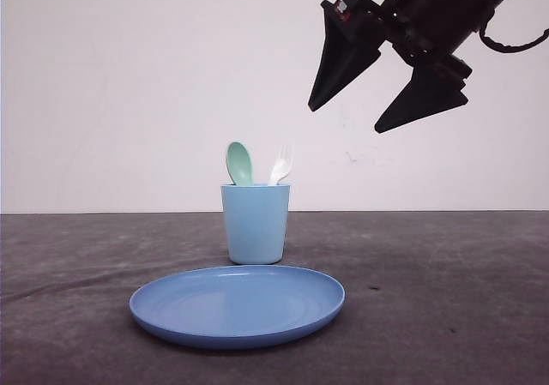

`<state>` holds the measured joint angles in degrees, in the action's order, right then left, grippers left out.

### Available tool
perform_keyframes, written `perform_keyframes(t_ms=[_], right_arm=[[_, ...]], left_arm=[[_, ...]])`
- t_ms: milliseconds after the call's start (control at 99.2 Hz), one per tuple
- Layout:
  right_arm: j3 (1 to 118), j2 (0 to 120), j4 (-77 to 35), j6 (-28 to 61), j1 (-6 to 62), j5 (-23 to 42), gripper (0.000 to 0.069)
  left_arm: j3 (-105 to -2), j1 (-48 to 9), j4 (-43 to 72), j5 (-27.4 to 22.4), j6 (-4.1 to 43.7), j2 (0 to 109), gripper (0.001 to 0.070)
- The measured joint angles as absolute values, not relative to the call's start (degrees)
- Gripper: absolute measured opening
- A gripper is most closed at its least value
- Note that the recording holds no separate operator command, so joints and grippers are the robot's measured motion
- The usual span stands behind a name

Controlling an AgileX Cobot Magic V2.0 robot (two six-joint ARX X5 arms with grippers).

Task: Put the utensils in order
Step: 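Open the right gripper, raise it, then grasp the cup rim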

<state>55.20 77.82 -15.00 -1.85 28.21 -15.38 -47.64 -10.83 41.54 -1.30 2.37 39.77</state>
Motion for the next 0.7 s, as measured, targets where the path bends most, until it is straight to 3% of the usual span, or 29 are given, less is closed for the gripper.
perform_keyframes(t_ms=[292, 696], right_arm=[[55.0, 82.7, -11.9, -1.7, 30.9, -15.2, 0.0681], [54.9, 95.2, 3.5, -3.6, 31.8, -15.0, 0.0681]], left_arm=[[-47.6, -10.8, 41.4, -1.3, 2.4, 39.8, 0.0162], [-47.6, -10.8, 41.4, -1.3, 2.4, 39.8, 0.0162]])
